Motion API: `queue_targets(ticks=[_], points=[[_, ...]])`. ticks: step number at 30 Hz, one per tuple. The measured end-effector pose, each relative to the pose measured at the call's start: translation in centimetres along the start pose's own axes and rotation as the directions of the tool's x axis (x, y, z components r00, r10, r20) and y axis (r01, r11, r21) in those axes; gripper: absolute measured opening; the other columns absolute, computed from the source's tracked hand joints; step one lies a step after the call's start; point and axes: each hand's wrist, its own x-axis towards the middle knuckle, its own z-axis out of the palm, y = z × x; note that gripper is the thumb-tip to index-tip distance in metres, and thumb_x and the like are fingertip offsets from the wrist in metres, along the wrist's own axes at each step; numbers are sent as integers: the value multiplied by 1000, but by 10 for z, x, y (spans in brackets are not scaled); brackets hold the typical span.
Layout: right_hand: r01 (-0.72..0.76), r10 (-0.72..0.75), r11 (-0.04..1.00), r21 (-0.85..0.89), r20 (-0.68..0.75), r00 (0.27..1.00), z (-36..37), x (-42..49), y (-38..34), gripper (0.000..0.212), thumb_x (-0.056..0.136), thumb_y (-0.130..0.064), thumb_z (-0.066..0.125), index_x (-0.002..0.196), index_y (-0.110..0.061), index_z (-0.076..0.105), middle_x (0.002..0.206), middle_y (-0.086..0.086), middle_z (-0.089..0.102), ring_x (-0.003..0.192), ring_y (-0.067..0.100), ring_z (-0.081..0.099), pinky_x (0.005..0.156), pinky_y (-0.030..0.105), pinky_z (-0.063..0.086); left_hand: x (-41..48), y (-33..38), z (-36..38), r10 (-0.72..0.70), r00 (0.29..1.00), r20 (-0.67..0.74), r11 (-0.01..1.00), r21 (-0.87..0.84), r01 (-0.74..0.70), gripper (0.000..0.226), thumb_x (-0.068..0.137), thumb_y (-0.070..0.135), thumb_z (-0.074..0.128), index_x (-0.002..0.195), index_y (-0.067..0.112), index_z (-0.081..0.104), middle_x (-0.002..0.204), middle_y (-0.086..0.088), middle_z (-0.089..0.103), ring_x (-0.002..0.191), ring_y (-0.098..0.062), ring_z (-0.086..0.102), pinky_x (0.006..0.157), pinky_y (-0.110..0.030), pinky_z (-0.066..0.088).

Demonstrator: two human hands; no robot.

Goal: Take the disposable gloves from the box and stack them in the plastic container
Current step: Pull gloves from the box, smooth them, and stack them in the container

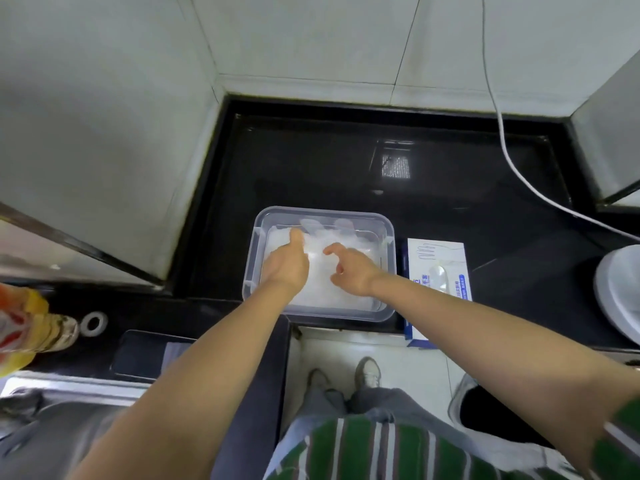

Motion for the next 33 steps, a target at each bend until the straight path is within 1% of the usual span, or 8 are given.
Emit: queue_targets(ticks=[5,8,14,19,24,26,29,33], points=[[-104,119,987,-120,129,984,15,13,3,76,95,-10,54,157,-28,13,144,14,39,121,31,53,95,34,47,-9,11,-3,267,919,-292,942,281,-184,45,83,6,65,126,18,54,123,-6,53,111,-22,50,90,-30,43],[-116,132,984,-132,119,984,21,18,5,41,93,-7,52,132,-16,45,115,11,52,94,28,59,76,33,50,-11,31,-3,386,892,-235,920,167,-354,28,86,5,62,112,15,61,114,-6,57,101,-24,56,85,-32,48],[-182,188,982,-59,140,972,20,18,12,87,89,-1,59,153,-30,8,130,10,43,109,29,58,82,33,53,8,20,25,-91,964,250,996,0,94,61,95,18,57,147,19,25,136,-15,42,119,-33,51,91,-36,45],[-326,318,945,34,135,938,19,22,15,98,91,-2,55,154,-29,-15,121,16,50,92,27,65,75,35,59,12,-14,32,-149,934,324,988,95,124,99,85,25,73,152,32,0,148,-15,27,128,-32,41,97,-38,43],[-247,248,968,-28,178,952,22,17,15,102,93,-9,60,154,-26,-21,161,11,9,139,33,35,99,35,46,14,-13,37,-163,900,404,982,152,110,107,85,32,73,153,33,-10,158,-17,7,137,-36,33,103,-41,41],[-234,227,972,8,210,951,18,17,16,104,92,-10,62,154,-28,-19,155,13,19,120,30,49,76,28,52,14,-15,34,-165,882,440,983,142,113,106,87,30,71,153,34,-12,160,-17,2,139,-37,30,105,-41,39],[-278,241,954,114,259,935,7,16,9,97,95,-14,59,155,-28,-15,128,13,43,84,20,56,54,23,49,10,-14,26,-122,915,385,989,127,79,86,93,31,62,155,31,2,155,-16,21,135,-35,37,103,-40,40],[-148,132,967,206,86,987,-15,9,-3,55,98,-17,55,149,-15,35,116,7,57,91,23,64,76,31,59,-1,5,2,-30,995,99,984,178,12,40,99,28,49,138,20,48,125,-9,60,111,-27,58,81,-33,47]])
